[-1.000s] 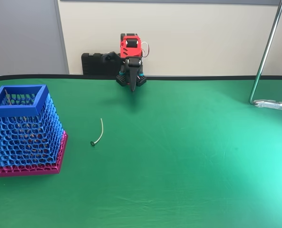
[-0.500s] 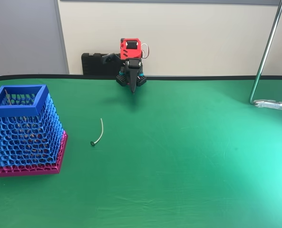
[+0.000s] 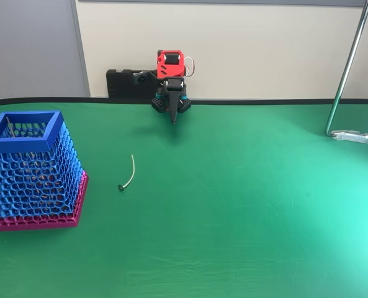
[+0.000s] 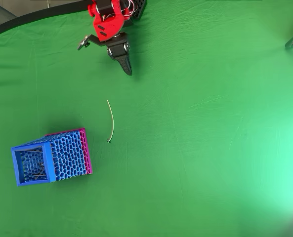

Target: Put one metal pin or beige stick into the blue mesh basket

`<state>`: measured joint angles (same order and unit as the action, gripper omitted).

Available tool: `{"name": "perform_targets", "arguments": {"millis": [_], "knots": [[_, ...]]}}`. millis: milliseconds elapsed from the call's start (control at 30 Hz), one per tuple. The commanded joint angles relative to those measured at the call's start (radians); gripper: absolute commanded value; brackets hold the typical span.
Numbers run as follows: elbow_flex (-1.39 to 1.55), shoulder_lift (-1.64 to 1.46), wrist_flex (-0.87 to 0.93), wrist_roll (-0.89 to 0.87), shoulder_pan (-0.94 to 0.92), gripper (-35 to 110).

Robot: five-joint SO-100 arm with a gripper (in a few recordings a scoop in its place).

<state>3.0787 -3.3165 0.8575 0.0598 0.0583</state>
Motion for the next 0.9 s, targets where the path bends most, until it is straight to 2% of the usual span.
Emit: {"name": "perform_targets", "arguments": {"millis": [0, 867], "knots": [[0.005, -0.008, 0.002, -0.002, -0.006, 1], [0.005, -0.008, 0.012, 0.017, 0.000, 1]]}}
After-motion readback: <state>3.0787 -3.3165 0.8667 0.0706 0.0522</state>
